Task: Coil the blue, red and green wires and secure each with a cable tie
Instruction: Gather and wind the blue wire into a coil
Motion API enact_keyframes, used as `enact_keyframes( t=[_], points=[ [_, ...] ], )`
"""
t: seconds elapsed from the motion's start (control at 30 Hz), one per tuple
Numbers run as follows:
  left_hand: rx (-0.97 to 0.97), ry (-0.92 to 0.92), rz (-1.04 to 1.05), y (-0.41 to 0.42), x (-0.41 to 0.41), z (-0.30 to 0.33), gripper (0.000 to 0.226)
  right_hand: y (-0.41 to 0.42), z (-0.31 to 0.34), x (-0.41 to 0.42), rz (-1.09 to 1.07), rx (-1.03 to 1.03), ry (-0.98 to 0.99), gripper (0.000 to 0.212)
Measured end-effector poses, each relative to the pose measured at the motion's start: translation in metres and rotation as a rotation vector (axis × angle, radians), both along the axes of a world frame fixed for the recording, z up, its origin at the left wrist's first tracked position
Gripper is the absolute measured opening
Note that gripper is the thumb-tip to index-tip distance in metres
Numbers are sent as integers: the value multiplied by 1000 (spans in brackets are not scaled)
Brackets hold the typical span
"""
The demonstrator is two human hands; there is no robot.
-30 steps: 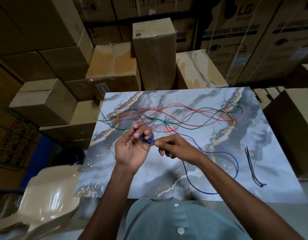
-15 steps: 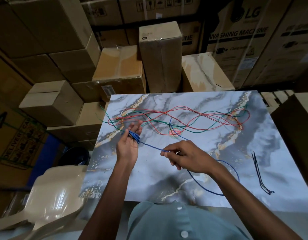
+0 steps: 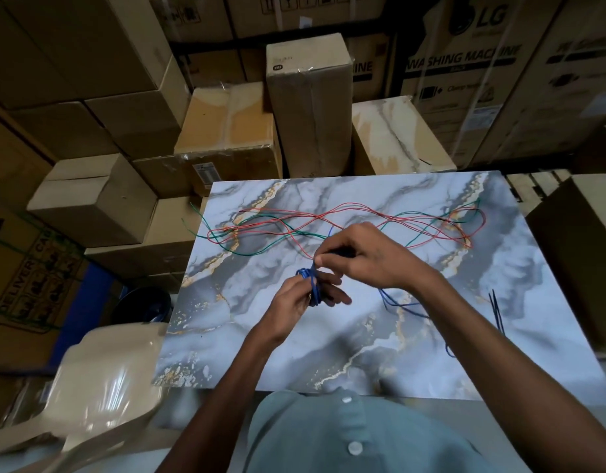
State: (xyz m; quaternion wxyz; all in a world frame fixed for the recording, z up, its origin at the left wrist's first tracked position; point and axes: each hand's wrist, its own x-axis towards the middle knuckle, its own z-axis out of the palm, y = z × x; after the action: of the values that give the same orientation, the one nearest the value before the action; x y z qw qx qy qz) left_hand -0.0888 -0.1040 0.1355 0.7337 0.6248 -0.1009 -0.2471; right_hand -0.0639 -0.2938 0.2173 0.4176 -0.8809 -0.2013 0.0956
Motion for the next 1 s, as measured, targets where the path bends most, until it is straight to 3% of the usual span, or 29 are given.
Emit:
enact_keyframes(
  t=[0.17,0.37,0.53,0.73,0.9,1.0],
  points=[
    [-110,38,-135,1,0,5,45,-6,-2,10,-33,50,19,12],
    [-127,38,-157,4,5,10,36,-12,-8,16,-86,128,-19,8],
    [-197,119,-181,1,2,18,28,-15,-32,21,-70,299,100,9],
    [-396,259,-84,2,-1,23,26,-6,-78,0,-132,430,423,31],
    [-586,335,77,4,5,31,42,7,-91,-29,-104,503,574,24],
    [-632,315,207,8,13,33,44,13,-88,-40,-101,455,569,23]
  ],
)
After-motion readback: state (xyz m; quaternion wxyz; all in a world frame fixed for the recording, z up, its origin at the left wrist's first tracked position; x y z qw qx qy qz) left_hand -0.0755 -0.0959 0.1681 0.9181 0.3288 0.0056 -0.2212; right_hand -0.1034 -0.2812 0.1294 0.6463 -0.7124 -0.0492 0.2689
